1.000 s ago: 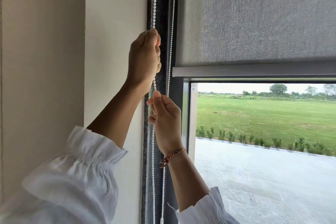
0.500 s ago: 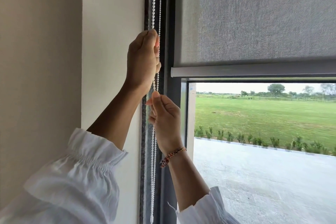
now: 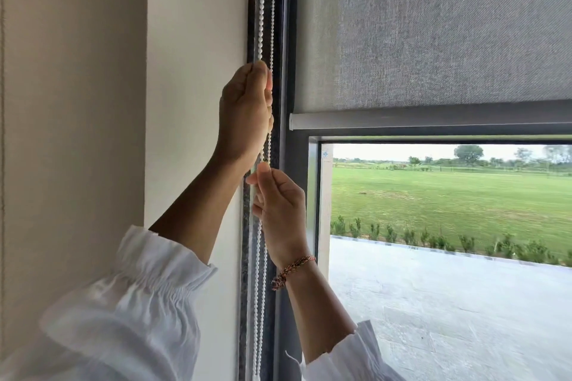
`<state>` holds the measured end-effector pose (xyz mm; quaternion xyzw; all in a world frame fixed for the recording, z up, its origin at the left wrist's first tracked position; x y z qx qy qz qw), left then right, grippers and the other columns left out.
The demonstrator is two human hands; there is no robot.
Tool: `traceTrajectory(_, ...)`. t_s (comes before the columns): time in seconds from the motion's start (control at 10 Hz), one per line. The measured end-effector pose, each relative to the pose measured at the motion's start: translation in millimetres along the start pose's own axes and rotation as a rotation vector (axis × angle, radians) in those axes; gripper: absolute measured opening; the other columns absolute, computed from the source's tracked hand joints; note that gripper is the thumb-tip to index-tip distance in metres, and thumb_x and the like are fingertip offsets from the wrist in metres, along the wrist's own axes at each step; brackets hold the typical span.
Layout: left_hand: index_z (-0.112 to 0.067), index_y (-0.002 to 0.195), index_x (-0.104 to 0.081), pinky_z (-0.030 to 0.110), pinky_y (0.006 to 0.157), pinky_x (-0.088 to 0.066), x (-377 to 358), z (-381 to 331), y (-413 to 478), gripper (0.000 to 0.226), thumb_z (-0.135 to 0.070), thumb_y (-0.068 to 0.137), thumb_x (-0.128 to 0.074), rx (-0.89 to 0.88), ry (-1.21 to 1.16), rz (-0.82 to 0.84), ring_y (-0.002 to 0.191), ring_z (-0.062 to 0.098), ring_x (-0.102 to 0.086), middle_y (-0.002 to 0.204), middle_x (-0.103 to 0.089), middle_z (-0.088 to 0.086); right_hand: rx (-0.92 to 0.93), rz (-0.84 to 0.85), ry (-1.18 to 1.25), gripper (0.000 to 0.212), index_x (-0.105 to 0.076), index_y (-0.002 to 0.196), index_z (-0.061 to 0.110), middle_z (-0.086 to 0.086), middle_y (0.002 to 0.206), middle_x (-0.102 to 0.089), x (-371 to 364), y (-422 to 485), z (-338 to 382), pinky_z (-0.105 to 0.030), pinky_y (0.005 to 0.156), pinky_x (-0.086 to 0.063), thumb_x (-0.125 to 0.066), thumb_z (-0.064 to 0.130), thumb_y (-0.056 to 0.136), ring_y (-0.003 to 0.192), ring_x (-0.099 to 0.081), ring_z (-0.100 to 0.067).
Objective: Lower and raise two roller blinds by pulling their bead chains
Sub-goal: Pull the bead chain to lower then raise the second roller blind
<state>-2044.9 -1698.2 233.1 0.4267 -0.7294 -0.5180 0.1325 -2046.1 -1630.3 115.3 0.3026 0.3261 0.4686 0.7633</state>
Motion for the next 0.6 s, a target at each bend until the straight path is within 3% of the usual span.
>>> traceTrajectory(0.2,-0.024,0.069,-0.05,0.014,0.034,-0.022,5.2,18.9,3.9,0.034,-0.028,0.099,-0.036,0.024,0.163,0.029,0.033,0.002,-0.025,0.037,-0.033,-0.016,-0.047,0.034,0.039,0.043,-0.059,0.055,0.023,0.002,0.053,-0.036,-2.6,10.1,0.9,-0.019,0.044,-0.027,-0.046,0.022,0.096,0.044,-0.029,-0.006)
traceTrajectory(0.3,-0.02,0.074,-0.055,0.015,0.037,-0.025,3.2,27.3,-4.4,0.033,-0.023,0.1,-0.035,0.106,0.185,0.073,0.036,0.001,-0.029,0.04,-0.036,-0.014,-0.108,0.032,0.02,0.045,-0.051,0.051,0.019,0.004,0.047,-0.041,1.7,12.0,3.9,-0.021,0.041,-0.029,-0.046,0.021,0.095,0.041,-0.032,-0.008)
traceTrajectory(0.4,-0.019,0.085,-0.06,0.017,0.053,-0.041,-2.5,18.5,-15.2,0.028,-0.023,0.099,-0.036,0.123,0.418,0.06,0.053,0.005,-0.055,0.061,-0.057,-0.007,-0.19,0.034,-0.058,0.04,-0.054,0.055,0.019,0.003,0.053,-0.051,8.0,9.0,10.5,-0.021,0.046,-0.038,-0.047,0.025,0.094,0.047,-0.044,-0.01)
traceTrajectory(0.5,-0.009,0.113,-0.055,0.035,0.087,-0.044,-16.6,4.3,-31.2,0.032,-0.031,0.096,-0.038,0.17,0.727,0.037,0.103,0.026,-0.061,0.11,-0.066,0.013,-0.251,0.028,-0.305,0.037,-0.055,0.069,0.003,-0.007,0.069,-0.051,23.3,-4.5,35.6,-0.035,0.066,-0.042,-0.049,0.032,0.09,0.068,-0.047,-0.017)
traceTrajectory(0.6,-0.007,0.128,-0.045,0.044,0.103,-0.033,-35.3,-14.0,-59.0,0.042,-0.03,0.093,-0.042,0.103,0.961,-0.078,0.128,0.035,-0.04,0.138,-0.046,0.019,-0.189,0.023,-0.419,0.037,-0.056,0.085,-0.009,-0.02,0.074,-0.057,48.5,-24.0,72.8,-0.045,0.07,-0.047,-0.05,0.028,0.088,0.075,-0.054,-0.031)
Point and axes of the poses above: each hand's wrist, its own y-axis towards the middle knuckle, its own x-axis out of the back of the hand, z = x × y, the point moved 5 cm from there along y, towards the middle knuckle
